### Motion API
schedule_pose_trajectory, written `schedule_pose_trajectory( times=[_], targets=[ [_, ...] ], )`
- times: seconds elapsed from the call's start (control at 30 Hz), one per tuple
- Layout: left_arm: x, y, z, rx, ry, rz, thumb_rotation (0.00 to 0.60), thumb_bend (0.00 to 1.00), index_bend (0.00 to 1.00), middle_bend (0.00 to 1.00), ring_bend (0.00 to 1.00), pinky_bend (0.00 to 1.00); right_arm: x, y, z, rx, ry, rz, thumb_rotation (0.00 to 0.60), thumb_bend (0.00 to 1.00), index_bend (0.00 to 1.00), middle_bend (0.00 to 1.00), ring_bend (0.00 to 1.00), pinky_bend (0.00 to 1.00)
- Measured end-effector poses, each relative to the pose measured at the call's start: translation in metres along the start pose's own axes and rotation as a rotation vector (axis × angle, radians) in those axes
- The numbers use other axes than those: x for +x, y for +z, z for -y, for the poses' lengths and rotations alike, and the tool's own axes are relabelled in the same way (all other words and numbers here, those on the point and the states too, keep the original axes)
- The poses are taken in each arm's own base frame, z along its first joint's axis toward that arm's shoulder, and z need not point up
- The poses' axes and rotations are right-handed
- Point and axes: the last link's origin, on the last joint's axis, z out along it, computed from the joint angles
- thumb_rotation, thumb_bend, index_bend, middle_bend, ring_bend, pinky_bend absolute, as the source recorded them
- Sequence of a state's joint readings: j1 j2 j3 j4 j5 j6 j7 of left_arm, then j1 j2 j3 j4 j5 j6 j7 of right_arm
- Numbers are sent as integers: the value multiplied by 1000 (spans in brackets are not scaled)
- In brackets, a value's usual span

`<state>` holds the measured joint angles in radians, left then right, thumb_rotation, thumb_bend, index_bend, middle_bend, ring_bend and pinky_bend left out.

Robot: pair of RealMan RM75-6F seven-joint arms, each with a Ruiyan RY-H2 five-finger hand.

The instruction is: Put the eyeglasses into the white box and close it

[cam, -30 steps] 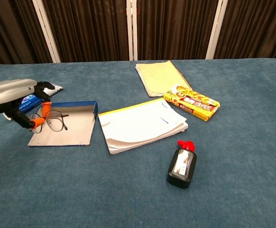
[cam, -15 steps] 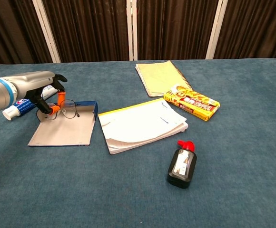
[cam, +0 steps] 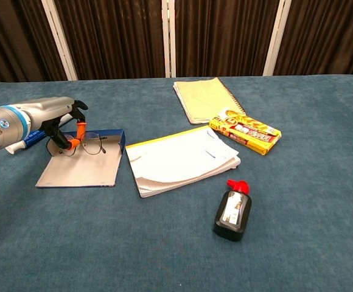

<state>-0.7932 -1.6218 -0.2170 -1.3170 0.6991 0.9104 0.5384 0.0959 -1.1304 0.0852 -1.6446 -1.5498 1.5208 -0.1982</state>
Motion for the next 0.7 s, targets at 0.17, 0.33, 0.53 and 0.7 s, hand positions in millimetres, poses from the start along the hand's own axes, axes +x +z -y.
schedule_pose_trajectory(
  times=[0.17, 0.33, 0.53, 0.7],
  targets=[
    [0, 0, 1, -2, -16, -7, 600, 251, 0, 0, 0, 0, 0, 0, -1, 0, 1, 2, 600, 0, 0, 0, 0, 0],
    [2, -4, 4, -9, -21, -35, 600, 193, 0, 0, 0, 0, 1, 0, -1, 0, 5, -3, 600, 0, 0, 0, 0, 0],
    [4, -6, 8, -23, -17, -57, 600, 193, 0, 0, 0, 0, 1, 0, -1, 0, 5, -2, 600, 0, 0, 0, 0, 0],
    [2, 6, 9, -22, 2, -57, 600, 193, 0, 0, 0, 0, 0, 1, -3, -8, 3, 5, 600, 0, 0, 0, 0, 0]
  ],
)
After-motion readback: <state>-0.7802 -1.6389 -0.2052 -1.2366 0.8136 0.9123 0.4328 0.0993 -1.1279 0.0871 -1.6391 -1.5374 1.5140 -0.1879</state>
